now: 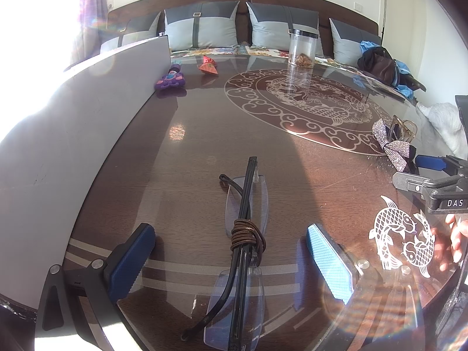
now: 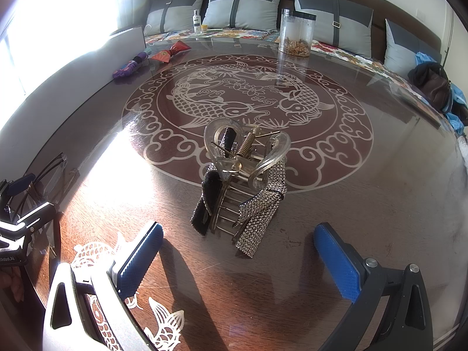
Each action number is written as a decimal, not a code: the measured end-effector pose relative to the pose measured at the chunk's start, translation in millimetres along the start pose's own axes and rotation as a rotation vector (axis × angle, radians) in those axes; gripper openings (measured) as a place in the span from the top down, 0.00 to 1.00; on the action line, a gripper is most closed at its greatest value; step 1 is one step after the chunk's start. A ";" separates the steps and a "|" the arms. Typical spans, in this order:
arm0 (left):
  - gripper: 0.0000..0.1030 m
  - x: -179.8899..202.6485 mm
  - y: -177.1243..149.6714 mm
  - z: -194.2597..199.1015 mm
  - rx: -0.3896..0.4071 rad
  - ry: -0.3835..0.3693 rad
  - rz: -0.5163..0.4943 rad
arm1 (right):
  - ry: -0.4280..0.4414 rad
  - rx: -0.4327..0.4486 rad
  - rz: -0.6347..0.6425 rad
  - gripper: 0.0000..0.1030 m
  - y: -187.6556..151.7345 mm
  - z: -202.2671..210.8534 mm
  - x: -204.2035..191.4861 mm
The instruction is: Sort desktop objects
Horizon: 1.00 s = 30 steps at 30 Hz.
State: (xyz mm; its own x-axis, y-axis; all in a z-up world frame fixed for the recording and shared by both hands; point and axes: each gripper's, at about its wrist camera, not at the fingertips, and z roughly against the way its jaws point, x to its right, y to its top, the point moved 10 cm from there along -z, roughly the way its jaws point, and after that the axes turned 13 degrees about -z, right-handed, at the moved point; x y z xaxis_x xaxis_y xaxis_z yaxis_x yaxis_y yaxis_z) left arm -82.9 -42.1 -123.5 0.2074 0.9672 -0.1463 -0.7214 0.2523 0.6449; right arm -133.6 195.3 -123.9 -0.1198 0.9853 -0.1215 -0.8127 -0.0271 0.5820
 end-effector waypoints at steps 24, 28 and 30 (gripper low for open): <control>0.84 15.6 13.6 4.8 -0.082 -0.133 -0.169 | -0.003 -0.015 -0.012 0.00 -2.9 2.2 1.6; 0.86 18.8 19.6 6.9 -0.055 -0.190 -0.093 | 0.013 0.003 -0.020 0.12 12.1 11.6 0.9; 0.86 19.5 22.8 10.7 -0.036 -0.203 -0.076 | 0.013 -0.006 -0.003 0.44 20.1 10.4 -2.2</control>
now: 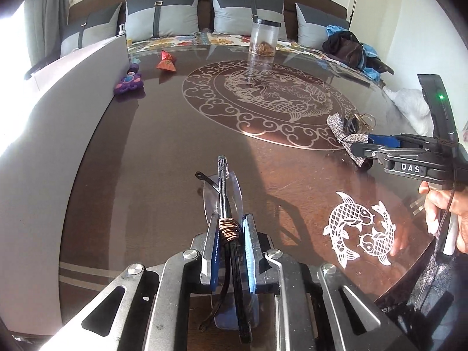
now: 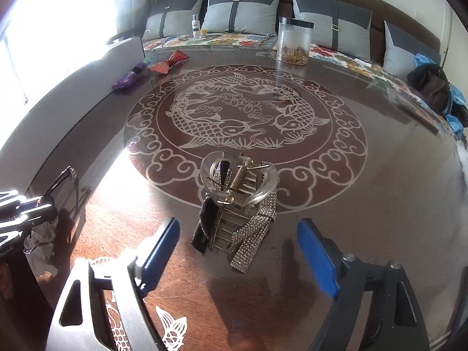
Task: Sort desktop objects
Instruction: 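Close the left tool on the glasses while the right tool grips the clip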
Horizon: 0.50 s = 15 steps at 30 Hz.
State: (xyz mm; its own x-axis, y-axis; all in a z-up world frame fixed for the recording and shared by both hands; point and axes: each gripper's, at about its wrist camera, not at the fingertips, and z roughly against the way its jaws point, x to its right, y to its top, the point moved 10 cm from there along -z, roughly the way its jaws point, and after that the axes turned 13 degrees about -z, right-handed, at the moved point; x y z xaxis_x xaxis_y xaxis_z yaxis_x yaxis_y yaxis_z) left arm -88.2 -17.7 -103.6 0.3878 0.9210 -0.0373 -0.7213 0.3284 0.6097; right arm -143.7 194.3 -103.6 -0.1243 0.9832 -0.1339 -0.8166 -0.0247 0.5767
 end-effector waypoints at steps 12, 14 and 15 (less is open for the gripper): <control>0.87 -32.3 15.9 55.6 0.162 -0.065 0.129 | -0.057 0.020 0.045 0.94 33.3 37.5 -12.9; 0.86 -37.8 12.7 60.5 0.173 -0.069 0.147 | -0.072 -0.021 0.035 0.27 37.3 26.9 -11.6; 0.86 -40.0 11.7 62.0 0.178 -0.073 0.158 | -0.075 -0.022 0.034 0.09 39.9 22.1 -12.3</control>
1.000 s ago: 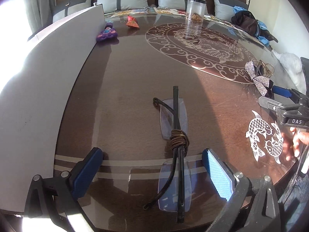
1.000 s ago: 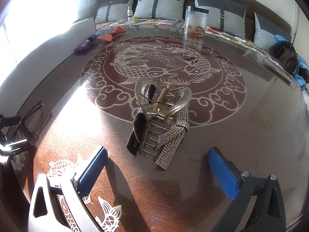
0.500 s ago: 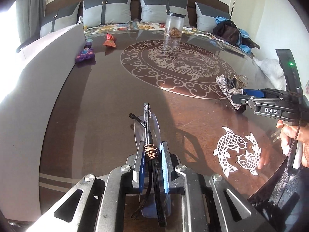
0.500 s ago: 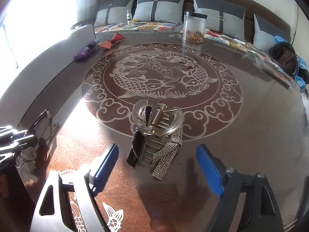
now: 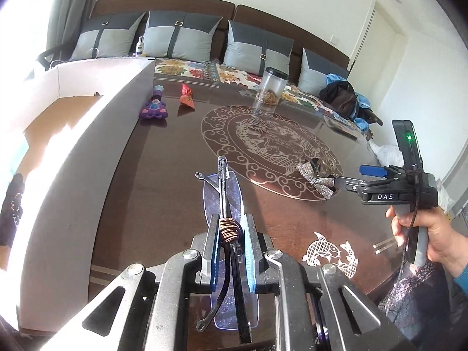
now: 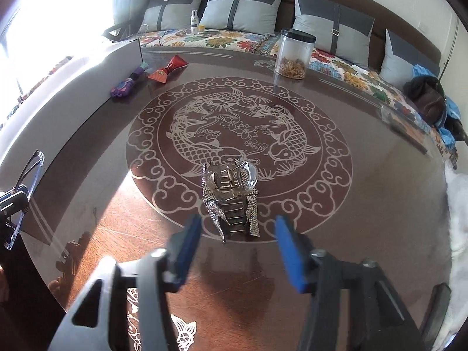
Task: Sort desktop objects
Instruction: 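Close the left tool on the glasses while the right tool grips the clip, then carry glasses and clip over the tray and open both tools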
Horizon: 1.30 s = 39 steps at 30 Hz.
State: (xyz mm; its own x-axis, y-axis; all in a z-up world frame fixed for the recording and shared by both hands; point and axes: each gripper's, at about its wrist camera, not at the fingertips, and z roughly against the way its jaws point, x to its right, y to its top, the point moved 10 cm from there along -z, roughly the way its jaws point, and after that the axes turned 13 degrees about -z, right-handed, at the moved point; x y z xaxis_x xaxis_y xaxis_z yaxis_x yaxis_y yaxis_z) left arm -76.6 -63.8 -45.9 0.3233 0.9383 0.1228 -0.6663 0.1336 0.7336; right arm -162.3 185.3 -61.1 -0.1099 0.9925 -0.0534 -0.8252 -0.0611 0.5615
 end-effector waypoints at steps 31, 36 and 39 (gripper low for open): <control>0.69 -290.9 -0.5 82.4 -0.172 0.302 0.312 | 0.625 -0.036 0.118 0.69 35.0 51.3 -416.1; 0.18 -303.5 -32.4 98.1 -0.177 0.384 0.337 | 0.587 -0.145 0.143 0.35 -5.7 31.0 -429.6; 0.17 -299.9 -34.6 115.2 -0.116 0.409 0.363 | 0.568 -0.006 0.186 0.17 0.1 57.2 -408.8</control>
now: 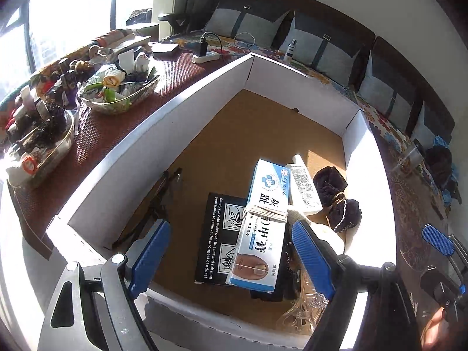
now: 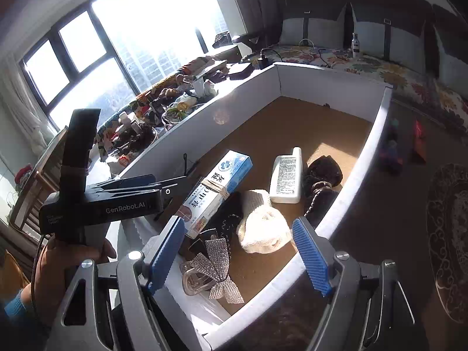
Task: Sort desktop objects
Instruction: 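Carry glasses and clip over the tray and open both tools, then withdraw both open tools from the tray back over the table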
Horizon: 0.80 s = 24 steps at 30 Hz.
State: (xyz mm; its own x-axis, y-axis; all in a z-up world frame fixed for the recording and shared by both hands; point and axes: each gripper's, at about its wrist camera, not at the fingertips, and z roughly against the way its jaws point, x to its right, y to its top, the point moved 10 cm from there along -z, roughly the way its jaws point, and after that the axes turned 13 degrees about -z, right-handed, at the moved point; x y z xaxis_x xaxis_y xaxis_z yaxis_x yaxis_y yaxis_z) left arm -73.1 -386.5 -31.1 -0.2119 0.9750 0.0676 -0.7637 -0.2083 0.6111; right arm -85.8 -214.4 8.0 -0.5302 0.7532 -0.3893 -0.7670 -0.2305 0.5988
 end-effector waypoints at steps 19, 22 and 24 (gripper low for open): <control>0.03 303.7 -5.9 66.8 0.154 -0.348 -0.292 | -0.570 0.176 -0.111 0.00 -115.8 155.9 337.7; 0.03 357.3 -35.2 28.4 0.074 -0.321 -0.392 | -0.558 0.193 -0.206 0.00 -120.7 166.0 362.5; 0.03 377.5 -50.0 2.4 0.037 -0.292 -0.434 | -0.566 0.180 -0.243 0.00 -118.1 164.3 371.4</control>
State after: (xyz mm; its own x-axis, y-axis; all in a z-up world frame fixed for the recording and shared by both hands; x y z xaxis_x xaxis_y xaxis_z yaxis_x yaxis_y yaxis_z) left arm -113.4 -7.9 -34.3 0.3022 0.9531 0.0161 -0.7203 0.2173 0.6587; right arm -132.7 193.8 -92.3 -0.0382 0.9909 -0.1289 -0.7424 0.0582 0.6674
